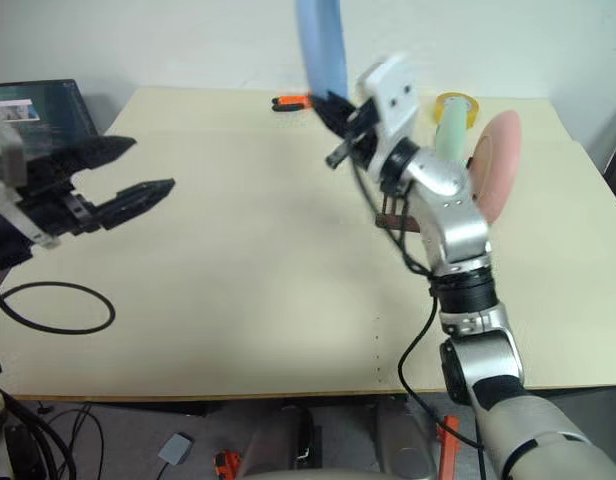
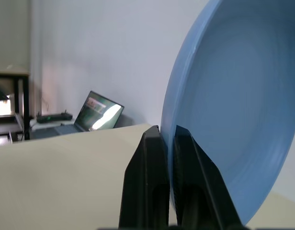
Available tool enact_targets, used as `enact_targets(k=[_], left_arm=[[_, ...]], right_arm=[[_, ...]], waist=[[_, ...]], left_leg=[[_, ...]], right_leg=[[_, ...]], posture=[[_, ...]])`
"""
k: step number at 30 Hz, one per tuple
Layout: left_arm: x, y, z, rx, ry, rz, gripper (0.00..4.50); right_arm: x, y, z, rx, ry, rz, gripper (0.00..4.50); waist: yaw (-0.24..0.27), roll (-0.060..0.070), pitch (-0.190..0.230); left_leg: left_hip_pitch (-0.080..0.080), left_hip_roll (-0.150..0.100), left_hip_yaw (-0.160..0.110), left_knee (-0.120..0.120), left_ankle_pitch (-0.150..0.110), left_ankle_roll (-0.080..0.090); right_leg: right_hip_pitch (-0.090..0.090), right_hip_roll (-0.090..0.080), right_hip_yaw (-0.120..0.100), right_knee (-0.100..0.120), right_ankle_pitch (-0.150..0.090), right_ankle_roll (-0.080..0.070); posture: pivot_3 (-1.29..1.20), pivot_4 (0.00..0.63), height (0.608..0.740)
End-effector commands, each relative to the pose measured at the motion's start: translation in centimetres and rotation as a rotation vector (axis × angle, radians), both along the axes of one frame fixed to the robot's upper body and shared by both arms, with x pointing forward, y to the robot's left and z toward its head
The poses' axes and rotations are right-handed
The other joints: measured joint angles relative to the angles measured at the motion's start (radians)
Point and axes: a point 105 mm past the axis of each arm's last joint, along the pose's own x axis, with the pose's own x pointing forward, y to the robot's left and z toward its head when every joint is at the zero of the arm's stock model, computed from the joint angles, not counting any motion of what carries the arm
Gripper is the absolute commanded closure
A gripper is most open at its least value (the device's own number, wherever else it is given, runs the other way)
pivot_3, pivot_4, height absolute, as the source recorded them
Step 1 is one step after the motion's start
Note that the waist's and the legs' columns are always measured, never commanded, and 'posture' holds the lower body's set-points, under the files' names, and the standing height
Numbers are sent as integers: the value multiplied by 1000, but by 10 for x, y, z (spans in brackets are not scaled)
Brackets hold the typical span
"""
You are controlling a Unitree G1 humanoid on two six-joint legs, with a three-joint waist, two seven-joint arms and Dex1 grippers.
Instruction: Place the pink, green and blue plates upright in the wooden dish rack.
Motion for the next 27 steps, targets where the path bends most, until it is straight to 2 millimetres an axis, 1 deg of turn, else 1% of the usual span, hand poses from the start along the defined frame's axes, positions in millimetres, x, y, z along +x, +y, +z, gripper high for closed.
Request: enact_targets(k=[1, 3, 6, 8, 14, 18, 27], left_arm=[[0, -5, 5, 10, -40, -13, 583], [2, -8, 3, 9, -32, -22, 583], [3, -9, 0, 10, -24, -26, 583], [3, -9, -2, 10, -17, -25, 583], [2, -8, -4, 8, -8, -24, 583], [3, -9, -7, 9, 2, -26, 583], [2, -9, -11, 7, 17, -24, 583]], right_arm=[[3, -27, 22, 91, 18, -53, 4500], [10, -40, 19, 113, 67, -96, 4500], [11, -45, 11, 92, 106, -115, 4500], [7, -46, 3, 74, 128, -110, 4500], [-4, -45, -7, 69, 179, -60, 4500], [-4, -47, -14, 53, 204, -74, 4500], [-6, -47, -28, 34, 252, -76, 4500]], waist=[[0, 0, 0], [-1, 0, 0], [-3, 0, 0], [-6, 0, 0], [-7, 0, 0], [-6, 0, 0], [-7, 0, 0]], left_leg=[[0, 0, 0, 0, 0, 0], [0, 0, 1, -1, 0, 0], [0, 0, 2, -2, 0, 0], [0, 0, 2, -3, 0, 0], [-1, 0, 2, -4, 0, 0], [-1, -1, 2, -4, 0, 0], [-1, 0, 3, -4, 0, 0]], right_leg=[[0, 0, 0, 0, 0, 0], [0, 0, 0, -1, 0, 0], [-1, 0, 1, -1, 0, 0], [-2, 0, 1, -1, 0, 0], [-2, 2, 1, -1, -1, 0], [-2, 2, 1, -2, -2, 2], [-2, 2, 1, -2, -1, 2]], posture=[[0, 150, 740], [0, 150, 740], [0, 150, 740], [0, 150, 740], [0, 150, 740], [0, 150, 740], [0, 150, 740]])
